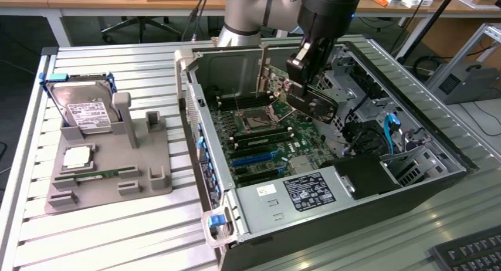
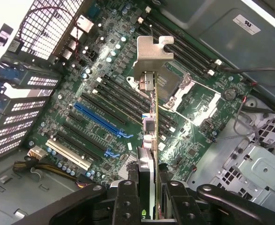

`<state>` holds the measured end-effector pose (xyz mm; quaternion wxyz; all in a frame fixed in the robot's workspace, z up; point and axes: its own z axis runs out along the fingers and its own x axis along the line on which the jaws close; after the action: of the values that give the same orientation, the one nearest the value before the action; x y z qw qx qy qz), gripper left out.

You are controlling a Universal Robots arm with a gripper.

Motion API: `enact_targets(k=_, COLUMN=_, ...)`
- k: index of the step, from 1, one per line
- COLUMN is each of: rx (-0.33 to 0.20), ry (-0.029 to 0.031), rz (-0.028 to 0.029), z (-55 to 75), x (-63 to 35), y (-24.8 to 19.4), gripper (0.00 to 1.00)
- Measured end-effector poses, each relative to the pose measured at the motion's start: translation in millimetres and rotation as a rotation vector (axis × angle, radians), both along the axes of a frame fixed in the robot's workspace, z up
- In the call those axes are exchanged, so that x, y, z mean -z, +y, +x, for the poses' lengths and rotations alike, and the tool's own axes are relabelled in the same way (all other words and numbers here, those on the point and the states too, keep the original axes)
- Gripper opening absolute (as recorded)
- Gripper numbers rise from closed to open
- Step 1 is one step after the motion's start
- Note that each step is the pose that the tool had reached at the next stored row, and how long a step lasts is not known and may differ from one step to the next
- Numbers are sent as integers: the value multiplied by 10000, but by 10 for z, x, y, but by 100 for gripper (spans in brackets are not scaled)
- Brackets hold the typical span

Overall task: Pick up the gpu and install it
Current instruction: 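Insert the gpu into the slot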

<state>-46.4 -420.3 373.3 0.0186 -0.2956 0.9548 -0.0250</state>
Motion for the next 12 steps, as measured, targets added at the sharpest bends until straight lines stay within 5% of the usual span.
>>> enact_targets(k=12, rx=-166, ry=0, rz=-13, z=0, x=1, y=0, gripper=27)
